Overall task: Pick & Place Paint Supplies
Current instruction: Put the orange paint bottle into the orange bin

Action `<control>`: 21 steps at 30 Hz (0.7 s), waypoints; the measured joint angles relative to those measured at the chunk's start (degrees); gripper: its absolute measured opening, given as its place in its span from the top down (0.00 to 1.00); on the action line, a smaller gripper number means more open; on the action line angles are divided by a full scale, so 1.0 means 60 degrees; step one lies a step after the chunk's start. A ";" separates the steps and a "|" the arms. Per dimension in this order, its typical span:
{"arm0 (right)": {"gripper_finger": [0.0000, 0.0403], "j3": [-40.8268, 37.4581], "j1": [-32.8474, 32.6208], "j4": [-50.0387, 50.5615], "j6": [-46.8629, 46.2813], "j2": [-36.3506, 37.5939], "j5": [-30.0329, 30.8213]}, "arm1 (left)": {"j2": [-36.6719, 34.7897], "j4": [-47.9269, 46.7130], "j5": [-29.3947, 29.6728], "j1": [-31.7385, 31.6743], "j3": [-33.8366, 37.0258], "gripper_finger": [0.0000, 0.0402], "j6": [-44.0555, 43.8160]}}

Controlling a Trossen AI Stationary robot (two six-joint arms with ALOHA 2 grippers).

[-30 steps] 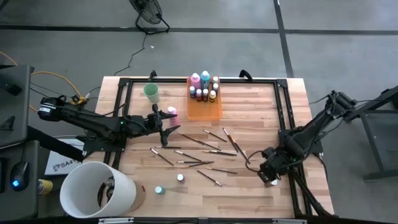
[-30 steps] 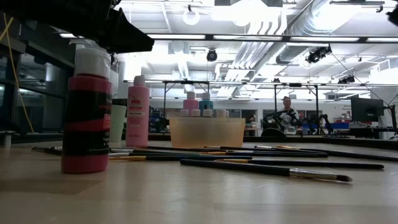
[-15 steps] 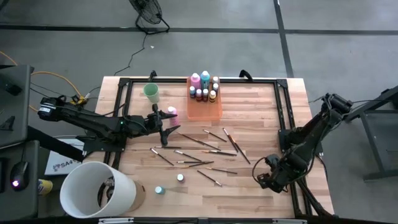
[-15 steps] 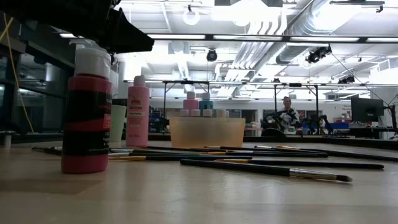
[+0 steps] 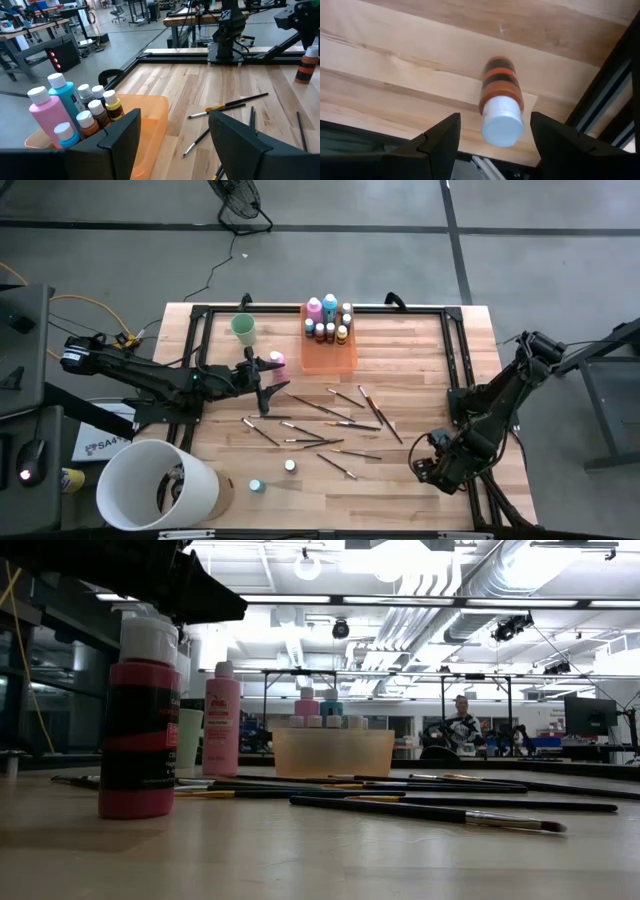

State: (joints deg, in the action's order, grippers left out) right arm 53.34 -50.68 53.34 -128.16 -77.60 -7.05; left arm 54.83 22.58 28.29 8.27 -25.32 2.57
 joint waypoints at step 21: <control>0.71 0.0004 0.0004 -0.0050 0.0123 0.0000 -0.0099 | 0.0000 -0.0003 0.0000 0.0000 0.0000 0.43 -0.0004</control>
State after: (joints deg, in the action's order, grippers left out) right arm 53.36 -50.65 53.04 -127.42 -77.60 -7.64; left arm 54.83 22.57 28.29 8.27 -25.32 2.55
